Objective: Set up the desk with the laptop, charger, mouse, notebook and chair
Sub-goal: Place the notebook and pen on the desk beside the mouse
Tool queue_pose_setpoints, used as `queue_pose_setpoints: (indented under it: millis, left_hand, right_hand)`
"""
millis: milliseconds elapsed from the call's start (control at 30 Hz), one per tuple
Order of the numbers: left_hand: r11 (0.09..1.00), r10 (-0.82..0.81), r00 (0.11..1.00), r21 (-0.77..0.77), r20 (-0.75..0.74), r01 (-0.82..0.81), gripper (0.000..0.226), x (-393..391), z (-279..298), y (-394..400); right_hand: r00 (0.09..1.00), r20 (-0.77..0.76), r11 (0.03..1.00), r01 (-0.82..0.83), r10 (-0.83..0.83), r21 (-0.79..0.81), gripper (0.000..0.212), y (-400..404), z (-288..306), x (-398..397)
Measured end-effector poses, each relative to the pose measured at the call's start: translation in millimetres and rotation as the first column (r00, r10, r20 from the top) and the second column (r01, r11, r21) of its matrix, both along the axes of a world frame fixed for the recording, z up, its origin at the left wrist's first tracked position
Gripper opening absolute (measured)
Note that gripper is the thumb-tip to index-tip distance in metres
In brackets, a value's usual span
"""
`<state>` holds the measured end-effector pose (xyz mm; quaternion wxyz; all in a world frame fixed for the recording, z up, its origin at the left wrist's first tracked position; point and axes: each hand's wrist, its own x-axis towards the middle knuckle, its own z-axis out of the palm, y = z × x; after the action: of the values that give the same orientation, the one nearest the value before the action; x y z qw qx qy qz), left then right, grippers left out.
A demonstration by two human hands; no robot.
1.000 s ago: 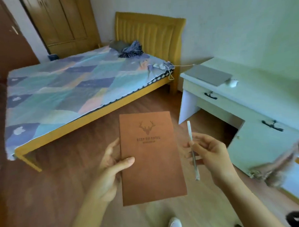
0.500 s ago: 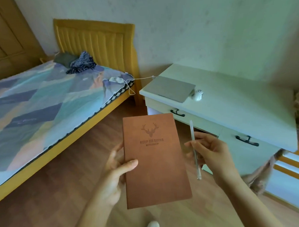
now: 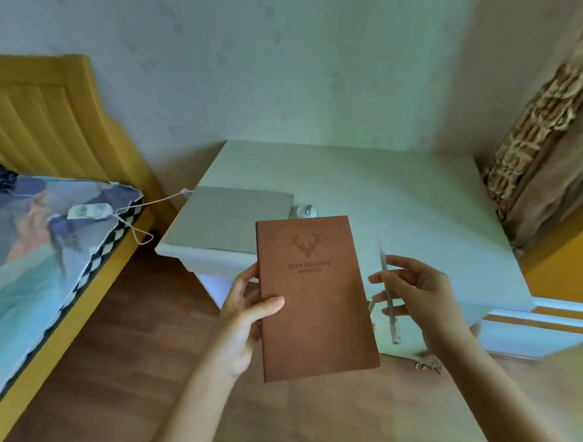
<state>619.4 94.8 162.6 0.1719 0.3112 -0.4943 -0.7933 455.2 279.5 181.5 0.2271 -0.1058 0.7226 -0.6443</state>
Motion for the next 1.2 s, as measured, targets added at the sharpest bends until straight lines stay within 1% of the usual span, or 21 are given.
queue_pose_setpoints:
  millis: [67,233,333,467,633,733,800,867,967,1033,1200]
  left_hand:
    - [0.999,-0.052,0.998,0.001,0.037,0.052,0.072,-42.5,-6.9,-15.7]
    - [0.981,-0.167,0.984,0.112,0.054,0.160,0.072,-156.9,-32.6,-37.9]
    - [0.969,-0.214,0.972,0.148,0.100,0.198,0.063,-225.9,-57.2,-47.0]
    - [0.949,-0.284,0.946,0.185,0.156,0.254,0.060,-303.7,-96.1,-62.4]
    - [0.946,-0.291,0.920,0.220,0.262,0.236,0.062,-372.0,-147.0,-77.4]
    - [0.948,-0.296,0.902,0.214,0.314,0.236,0.061,-395.2,-172.7,-78.6]
    - [0.949,-0.291,0.903,0.215,0.317,0.230,0.063,-404.2,-187.3,-80.3]
    - [0.959,-0.274,0.901,0.165,0.337,0.230,0.067,-409.1,-200.6,-83.6]
    - [0.964,-0.205,0.872,-0.066,0.445,0.259,0.071,-408.2,-212.1,-88.2]
    - [0.932,-0.179,0.844,-0.188,0.506,0.311,0.071,-409.1,-216.4,-90.5]
    - [0.840,-0.141,0.821,-0.372,0.553,0.394,0.066,-411.2,-219.1,-91.8]
  right_hand:
    - [0.999,-0.006,0.999,0.041,-0.041,0.016,0.022,-7.4,-6.2,-31.4]
    - [0.992,0.002,0.990,0.127,-0.127,0.064,0.022,-20.1,-34.3,-124.9]
    - [0.987,0.026,0.979,0.156,-0.161,0.133,0.020,-23.5,-61.4,-182.2]
    - [0.973,0.067,0.956,0.202,-0.220,0.213,0.018,-29.4,-97.8,-253.3]
    - [0.955,0.111,0.926,0.231,-0.274,0.299,0.024,-43.3,-147.4,-319.0]
    - [0.957,0.091,0.902,0.225,-0.276,0.369,0.025,-52.8,-177.7,-337.5]
    - [0.953,0.088,0.884,0.233,-0.291,0.405,0.026,-57.5,-195.2,-346.0]
    - [0.947,0.104,0.865,0.230,-0.305,0.445,0.027,-60.8,-210.9,-352.2]
    - [0.952,0.067,0.832,0.224,-0.297,0.508,0.026,-63.5,-221.8,-352.5]
    - [0.955,0.016,0.805,0.240,-0.295,0.543,0.024,-65.3,-224.3,-352.1]
    - [0.970,-0.081,0.743,0.228,-0.229,0.629,0.024,-71.1,-224.8,-351.2]
